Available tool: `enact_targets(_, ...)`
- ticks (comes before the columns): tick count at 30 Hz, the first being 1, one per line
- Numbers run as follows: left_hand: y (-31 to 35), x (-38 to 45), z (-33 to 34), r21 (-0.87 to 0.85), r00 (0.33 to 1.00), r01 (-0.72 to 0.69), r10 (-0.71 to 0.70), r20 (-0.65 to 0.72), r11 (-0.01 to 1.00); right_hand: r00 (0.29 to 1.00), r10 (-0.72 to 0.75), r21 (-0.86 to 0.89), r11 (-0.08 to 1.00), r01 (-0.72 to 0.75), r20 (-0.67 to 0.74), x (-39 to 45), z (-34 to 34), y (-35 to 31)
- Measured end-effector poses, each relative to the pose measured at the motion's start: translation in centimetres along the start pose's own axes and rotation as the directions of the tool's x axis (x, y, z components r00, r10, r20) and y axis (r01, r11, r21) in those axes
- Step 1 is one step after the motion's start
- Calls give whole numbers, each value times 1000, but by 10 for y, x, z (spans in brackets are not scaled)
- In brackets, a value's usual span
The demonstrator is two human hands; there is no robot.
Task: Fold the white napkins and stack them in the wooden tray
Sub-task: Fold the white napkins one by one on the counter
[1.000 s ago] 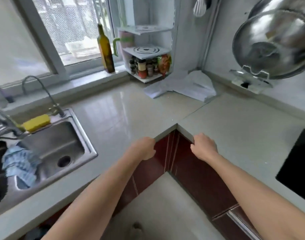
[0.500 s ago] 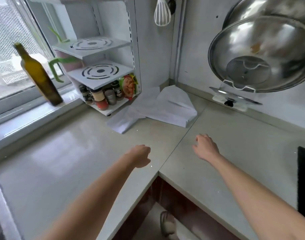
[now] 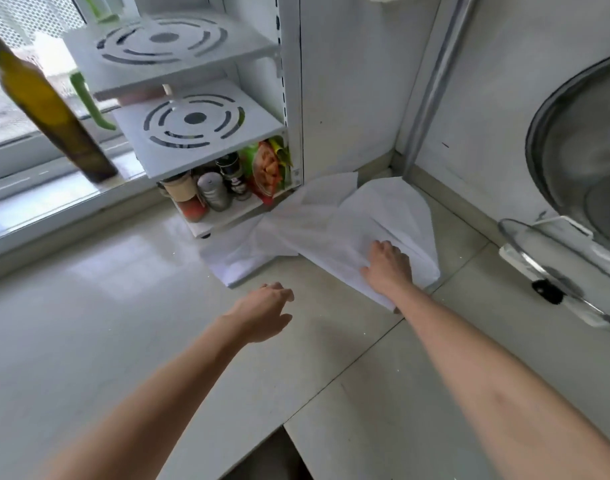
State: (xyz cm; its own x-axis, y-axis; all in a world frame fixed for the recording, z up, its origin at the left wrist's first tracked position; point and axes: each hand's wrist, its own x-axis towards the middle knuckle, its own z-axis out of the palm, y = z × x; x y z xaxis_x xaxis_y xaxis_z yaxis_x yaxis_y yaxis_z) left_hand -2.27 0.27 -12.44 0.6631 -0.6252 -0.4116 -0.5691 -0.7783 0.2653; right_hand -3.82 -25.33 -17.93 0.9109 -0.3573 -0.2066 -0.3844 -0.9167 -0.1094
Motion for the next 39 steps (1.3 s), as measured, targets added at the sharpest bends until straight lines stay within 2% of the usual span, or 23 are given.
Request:
enact_targets(2,-1,9,-4,-8,1000,17,-17,-17,1000,997,-25,-71,997,20,-69,17,4,4)
enact_targets(4,-1,14,-3,-16,999,35,-35,-20,999,995,-61,-139,989,50,-81,32,8,8)
enact_targets(8,-7,13,14,-22,999,52,-52,4,998,988,-121,-161,981,104,-97,55,12,12)
enact_targets(9,-9,13,16,-18,999,51,-51,0,999,988,-97,-119,989,83,-116,58,10,10)
enact_targets(11,-13,13,14,-11,998,44,-44,-38,999,980,-6,88,996,24,-197,61,4,4)
enact_targets(13,-15,17,2,-36,988,23,-28,-152,999,956,25,353,932,83,-292,59,-9,-7)
enact_targets(16,-12,23,-33,-144,895,-100,26,-444,985,899,-92,544,768,338,-429,42,-45,-27)
enact_targets(18,-9,25,-61,-132,788,-207,85,-610,969,884,-211,589,678,440,-418,26,-74,-43)
enact_targets(20,-7,23,-87,-23,706,-276,186,-684,961,871,-363,602,629,492,-333,7,-97,-58)
enact_targets(22,-11,15,-107,118,718,-306,310,-623,945,831,-495,601,594,536,-252,-14,-113,-72)
enact_targets(24,-22,0,-116,224,783,-325,394,-481,919,807,-556,644,546,536,-199,-36,-125,-87)
enact_targets(25,-29,-11,-117,236,821,-320,393,-414,917,798,-569,666,519,536,-198,-47,-131,-96)
enact_targets(27,-42,-39,-117,134,882,-291,319,-346,947,777,-583,684,468,559,-236,-69,-144,-117)
enact_targets(29,-56,-73,-121,-120,910,-294,239,-338,948,749,-603,691,418,591,-275,-92,-158,-143)
enact_targets(31,-71,-112,-128,-355,932,-319,223,-287,879,719,-636,688,388,613,-281,-115,-170,-173)
enact_targets(33,-85,-150,-134,-453,948,-300,208,-241,840,683,-678,666,380,641,-271,-135,-178,-204)
enact_targets(36,-111,-200,-134,-578,960,-242,105,-261,780,647,-708,650,354,673,-285,-161,-181,-248)
enact_targets(39,-136,-244,-124,-742,954,-244,16,-301,624,649,-693,712,279,644,-315,-183,-173,-280)
